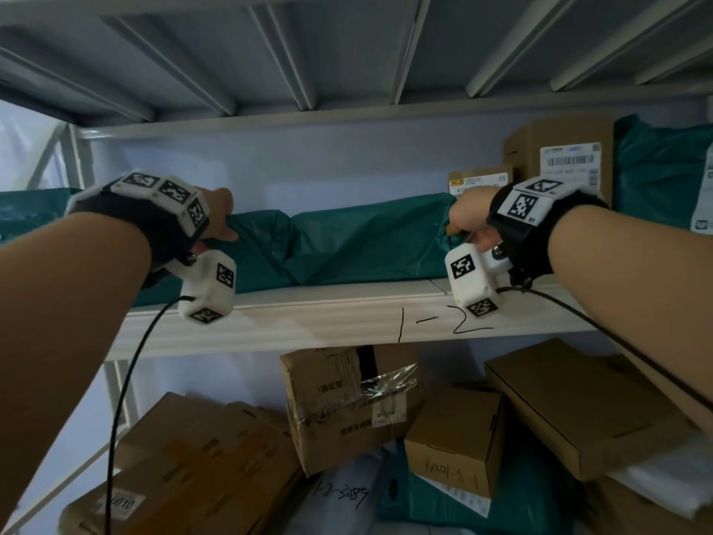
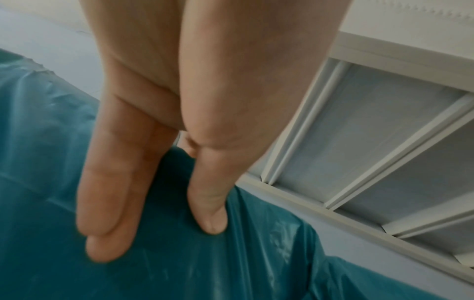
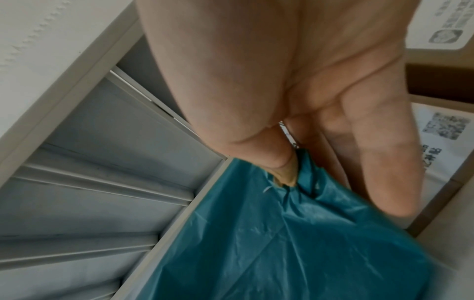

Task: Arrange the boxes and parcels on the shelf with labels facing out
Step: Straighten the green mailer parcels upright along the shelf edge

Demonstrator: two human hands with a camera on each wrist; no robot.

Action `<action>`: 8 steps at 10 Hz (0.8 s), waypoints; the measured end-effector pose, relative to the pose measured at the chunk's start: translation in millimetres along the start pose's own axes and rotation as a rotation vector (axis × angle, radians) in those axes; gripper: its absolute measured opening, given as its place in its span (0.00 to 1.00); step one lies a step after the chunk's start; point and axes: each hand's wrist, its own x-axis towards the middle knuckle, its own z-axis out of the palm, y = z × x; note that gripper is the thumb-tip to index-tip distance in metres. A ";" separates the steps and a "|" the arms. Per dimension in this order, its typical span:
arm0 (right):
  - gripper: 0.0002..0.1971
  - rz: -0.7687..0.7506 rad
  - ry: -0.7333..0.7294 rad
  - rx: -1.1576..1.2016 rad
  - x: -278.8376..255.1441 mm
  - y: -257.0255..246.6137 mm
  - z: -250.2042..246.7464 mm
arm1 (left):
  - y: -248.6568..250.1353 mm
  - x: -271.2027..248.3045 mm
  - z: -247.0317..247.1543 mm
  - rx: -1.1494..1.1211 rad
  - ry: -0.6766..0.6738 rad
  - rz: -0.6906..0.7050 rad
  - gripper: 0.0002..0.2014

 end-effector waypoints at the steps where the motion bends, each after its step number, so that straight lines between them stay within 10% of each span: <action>1: 0.23 -0.014 0.011 -0.065 -1.7 -1.1 -0.9 | -8.7 5.2 -1.0 -0.069 -0.030 0.013 0.24; 6: 0.12 0.079 -0.028 -0.215 -15.0 -13.2 5.6 | -42.8 -1.2 -7.9 -0.091 -0.100 -0.072 0.27; 8: 0.07 0.073 -0.009 -0.224 -18.6 -17.9 3.0 | 2.0 -22.7 -28.7 -0.104 0.040 0.125 0.20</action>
